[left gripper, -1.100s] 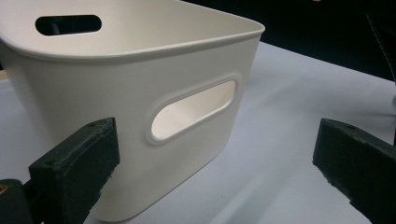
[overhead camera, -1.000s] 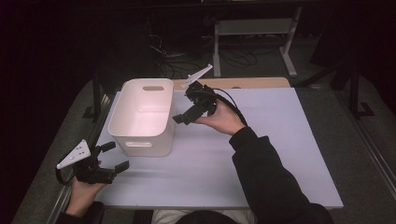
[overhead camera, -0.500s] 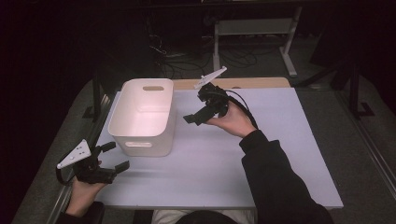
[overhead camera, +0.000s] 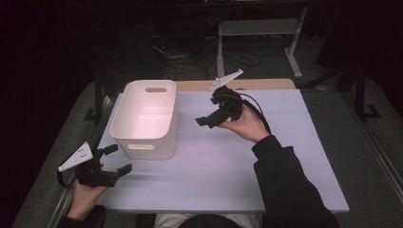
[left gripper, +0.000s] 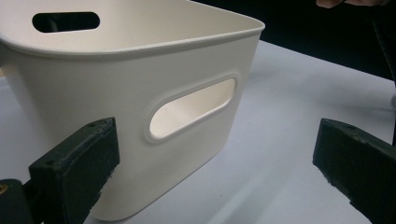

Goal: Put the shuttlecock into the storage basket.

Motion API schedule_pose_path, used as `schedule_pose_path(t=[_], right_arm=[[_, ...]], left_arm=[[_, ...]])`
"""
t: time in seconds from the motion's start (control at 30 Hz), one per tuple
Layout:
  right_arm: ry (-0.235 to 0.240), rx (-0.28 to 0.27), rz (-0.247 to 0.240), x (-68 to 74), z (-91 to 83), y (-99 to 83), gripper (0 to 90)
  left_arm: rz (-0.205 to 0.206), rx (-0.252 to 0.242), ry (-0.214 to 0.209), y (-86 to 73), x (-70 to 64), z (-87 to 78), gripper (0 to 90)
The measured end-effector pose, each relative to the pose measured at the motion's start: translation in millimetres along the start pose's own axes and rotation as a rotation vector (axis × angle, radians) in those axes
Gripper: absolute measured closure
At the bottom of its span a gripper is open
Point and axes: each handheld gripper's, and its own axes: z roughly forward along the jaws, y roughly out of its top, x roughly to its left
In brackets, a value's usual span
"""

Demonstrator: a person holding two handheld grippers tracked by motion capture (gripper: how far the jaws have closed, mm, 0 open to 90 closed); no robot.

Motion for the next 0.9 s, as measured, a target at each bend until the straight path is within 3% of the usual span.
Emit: schedule_pose_path(t=[0.47, 0.9], right_arm=[[-0.018, 0.009, 0.022, -4.5, -4.5, -27.5, 0.0], [-0.028, -0.015, 0.030, -9.1, -16.7, -50.2, 0.0]], left_arm=[[-0.001, 0.000, 0.004, 0.0, 0.1, -0.4, 0.3], [-0.002, -0.005, 0.009, 0.0, -0.1, -1.0, 0.3]])
